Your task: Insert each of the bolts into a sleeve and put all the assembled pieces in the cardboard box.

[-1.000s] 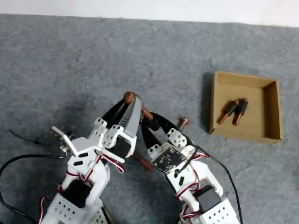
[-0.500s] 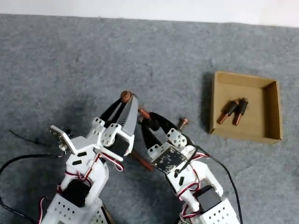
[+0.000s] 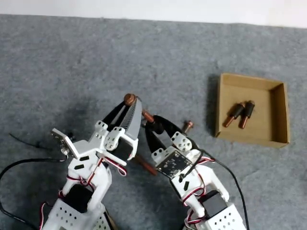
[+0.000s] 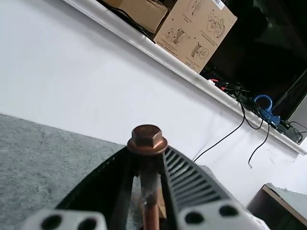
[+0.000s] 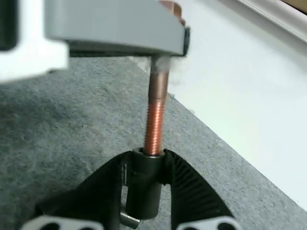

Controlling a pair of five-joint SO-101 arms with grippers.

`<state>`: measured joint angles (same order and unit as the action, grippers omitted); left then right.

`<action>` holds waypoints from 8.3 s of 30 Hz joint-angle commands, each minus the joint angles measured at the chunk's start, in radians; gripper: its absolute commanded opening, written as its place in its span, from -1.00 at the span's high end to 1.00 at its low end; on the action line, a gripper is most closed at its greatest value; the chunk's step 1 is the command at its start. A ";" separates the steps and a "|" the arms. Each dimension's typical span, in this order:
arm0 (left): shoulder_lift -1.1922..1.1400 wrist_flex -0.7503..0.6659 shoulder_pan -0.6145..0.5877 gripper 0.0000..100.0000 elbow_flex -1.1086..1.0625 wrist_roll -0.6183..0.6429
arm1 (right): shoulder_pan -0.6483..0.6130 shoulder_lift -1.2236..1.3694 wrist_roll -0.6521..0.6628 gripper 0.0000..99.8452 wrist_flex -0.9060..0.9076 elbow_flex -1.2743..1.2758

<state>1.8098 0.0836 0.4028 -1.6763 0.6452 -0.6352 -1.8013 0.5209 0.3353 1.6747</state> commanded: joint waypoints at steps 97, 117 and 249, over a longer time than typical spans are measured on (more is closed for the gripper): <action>0.021 0.170 0.031 0.44 0.002 0.012 | 0.056 -0.012 0.006 0.99 -0.030 0.136; 0.021 0.169 0.087 0.44 -0.012 0.006 | 0.058 -0.012 0.006 0.99 -0.030 0.136; 0.016 0.315 -0.136 0.70 -0.019 -0.345 | 0.840 0.211 -0.543 0.99 -0.297 -0.079</action>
<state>1.8113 0.3951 0.2954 -1.6855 0.3153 0.2363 -1.7154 -0.0407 0.0330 1.6763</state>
